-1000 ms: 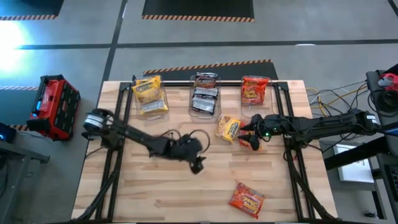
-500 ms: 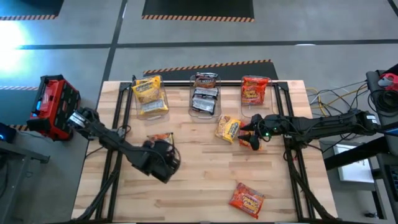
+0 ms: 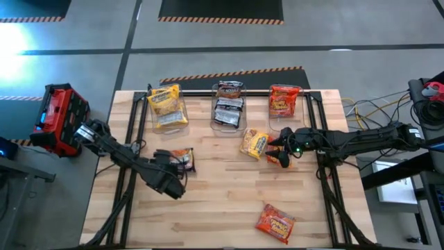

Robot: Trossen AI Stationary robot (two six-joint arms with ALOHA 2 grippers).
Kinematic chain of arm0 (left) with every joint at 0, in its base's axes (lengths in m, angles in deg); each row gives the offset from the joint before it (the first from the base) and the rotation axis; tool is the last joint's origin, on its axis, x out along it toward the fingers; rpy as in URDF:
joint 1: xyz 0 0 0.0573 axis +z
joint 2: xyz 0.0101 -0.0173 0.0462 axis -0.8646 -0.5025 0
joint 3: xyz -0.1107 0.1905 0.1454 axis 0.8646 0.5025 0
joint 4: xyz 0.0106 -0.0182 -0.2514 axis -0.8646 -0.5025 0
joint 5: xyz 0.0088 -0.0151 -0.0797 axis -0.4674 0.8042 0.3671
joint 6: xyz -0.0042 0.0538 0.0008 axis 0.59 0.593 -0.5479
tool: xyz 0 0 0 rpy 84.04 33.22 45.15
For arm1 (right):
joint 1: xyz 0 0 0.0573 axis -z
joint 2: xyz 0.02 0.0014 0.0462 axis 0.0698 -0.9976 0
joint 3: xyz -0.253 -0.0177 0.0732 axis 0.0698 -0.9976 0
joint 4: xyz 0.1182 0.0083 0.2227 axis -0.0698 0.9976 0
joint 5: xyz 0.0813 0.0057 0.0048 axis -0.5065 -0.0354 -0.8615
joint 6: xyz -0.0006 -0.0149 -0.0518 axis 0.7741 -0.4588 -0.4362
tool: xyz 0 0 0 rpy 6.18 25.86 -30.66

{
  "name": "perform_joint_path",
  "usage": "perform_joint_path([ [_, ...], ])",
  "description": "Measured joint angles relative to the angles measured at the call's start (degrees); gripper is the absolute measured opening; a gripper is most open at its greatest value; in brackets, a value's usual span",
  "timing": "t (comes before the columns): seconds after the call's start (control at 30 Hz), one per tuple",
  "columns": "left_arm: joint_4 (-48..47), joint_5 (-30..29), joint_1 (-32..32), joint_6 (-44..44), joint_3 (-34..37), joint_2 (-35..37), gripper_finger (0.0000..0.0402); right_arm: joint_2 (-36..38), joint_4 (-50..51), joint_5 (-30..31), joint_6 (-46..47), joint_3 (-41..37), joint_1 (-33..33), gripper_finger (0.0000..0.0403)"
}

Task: Sort Maruchan noodles
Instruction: Put the black noodle pack into the middle transparent bin

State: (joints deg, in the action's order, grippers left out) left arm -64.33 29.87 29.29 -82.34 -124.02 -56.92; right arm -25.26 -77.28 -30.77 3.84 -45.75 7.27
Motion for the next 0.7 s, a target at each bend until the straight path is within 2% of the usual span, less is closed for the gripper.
perform_joint_path([
  [0.1, 3.24, -1.72, 0.1, -2.42, 2.96, 0.51, 0.0194, 0.0, 0.0, 0.0, 0.01, 0.01, 0.0, 0.0256],
  [0.33, 18.42, -5.41, 2.11, -2.91, 11.44, 0.51, 0.0194, 0.0, 0.01, 0.0, 0.02, -0.01, 0.0, 0.0256],
  [0.53, 27.68, -8.08, 4.62, 2.49, 15.53, 0.62, 0.0194, -0.01, -0.01, 0.0, 0.02, -0.01, 0.0, 0.0256],
  [0.7, 36.69, -8.82, 5.61, 14.06, 16.13, 0.73, 0.0194, -0.02, 0.0, 0.0, 0.02, -0.01, 0.0, 0.0256],
])
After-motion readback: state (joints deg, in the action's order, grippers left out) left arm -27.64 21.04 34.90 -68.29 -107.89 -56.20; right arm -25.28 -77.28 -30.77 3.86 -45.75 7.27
